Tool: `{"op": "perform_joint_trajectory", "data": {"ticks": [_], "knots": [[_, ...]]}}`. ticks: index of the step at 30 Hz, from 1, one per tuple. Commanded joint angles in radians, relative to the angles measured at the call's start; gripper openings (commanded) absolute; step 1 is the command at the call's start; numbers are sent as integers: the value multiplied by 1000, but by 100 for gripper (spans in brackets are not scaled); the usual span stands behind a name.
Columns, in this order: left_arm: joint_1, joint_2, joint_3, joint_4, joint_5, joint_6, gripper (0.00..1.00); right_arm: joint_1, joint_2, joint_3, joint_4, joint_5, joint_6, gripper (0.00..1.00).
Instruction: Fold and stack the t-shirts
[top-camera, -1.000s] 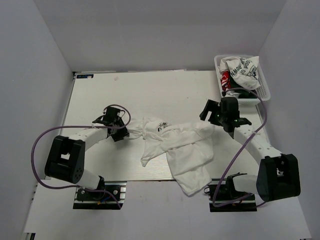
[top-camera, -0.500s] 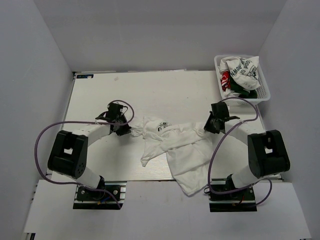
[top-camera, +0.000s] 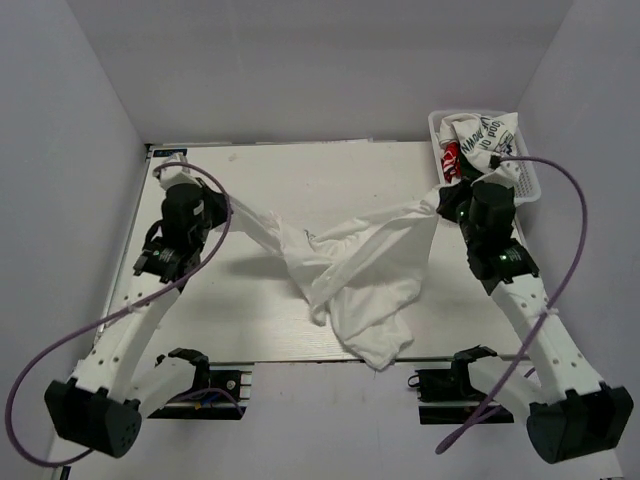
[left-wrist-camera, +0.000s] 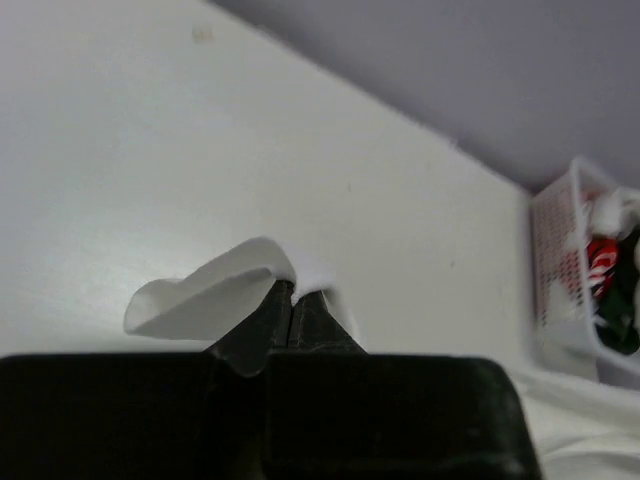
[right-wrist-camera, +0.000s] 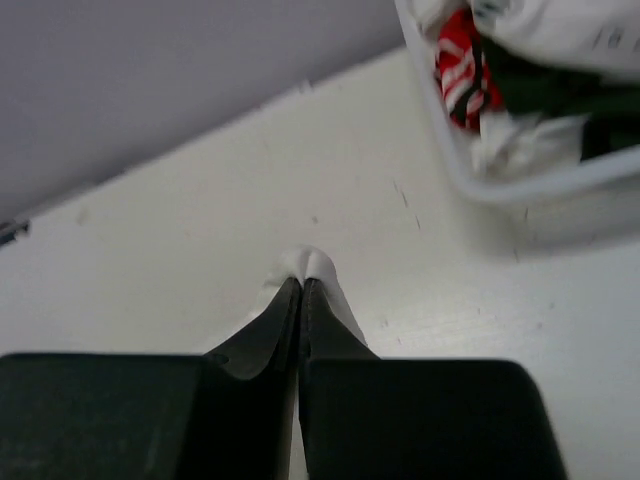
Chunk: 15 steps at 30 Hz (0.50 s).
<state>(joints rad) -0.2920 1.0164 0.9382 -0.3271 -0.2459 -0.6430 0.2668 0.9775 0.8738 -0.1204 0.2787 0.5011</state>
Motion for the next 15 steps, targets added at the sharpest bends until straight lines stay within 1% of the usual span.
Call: {"op": "perform_joint_trajectory", "data": {"ticks": [1,3,4,6,7,9,10,11,12,13,14,15], "knots": [[1,-94,111,-24,-174,29,0,-3,-65,137,44,83,-88,0],[1,-148,173,-24,-184,69,0,-5,-98,204,39,88,-110,0],[1,-165,192,-24,-184,78,0,-3,-109,267,42,82,-152,0],[1,-211,256,-9,-223,100,0,-1,-135,318,51,68,-174,0],[1,-223,278,-9,-237,111,0,-1,-143,406,48,62,-217,0],[10,-248,350,-18,-285,137,0,-5,-141,470,33,62,-252,0],[10,-266,373,-27,-299,164,0,-3,-138,572,25,63,-275,0],[10,-266,398,-36,-317,177,0,-5,-135,609,2,77,-291,0],[10,-278,454,-49,-361,186,0,-3,-131,676,-16,89,-303,0],[10,-279,483,-68,-378,198,0,-5,-119,706,-25,132,-312,0],[10,-279,511,-102,-391,198,0,-3,-112,781,-25,146,-346,0],[19,-288,557,-116,-400,210,0,-1,-106,804,-41,160,-354,0]]}}
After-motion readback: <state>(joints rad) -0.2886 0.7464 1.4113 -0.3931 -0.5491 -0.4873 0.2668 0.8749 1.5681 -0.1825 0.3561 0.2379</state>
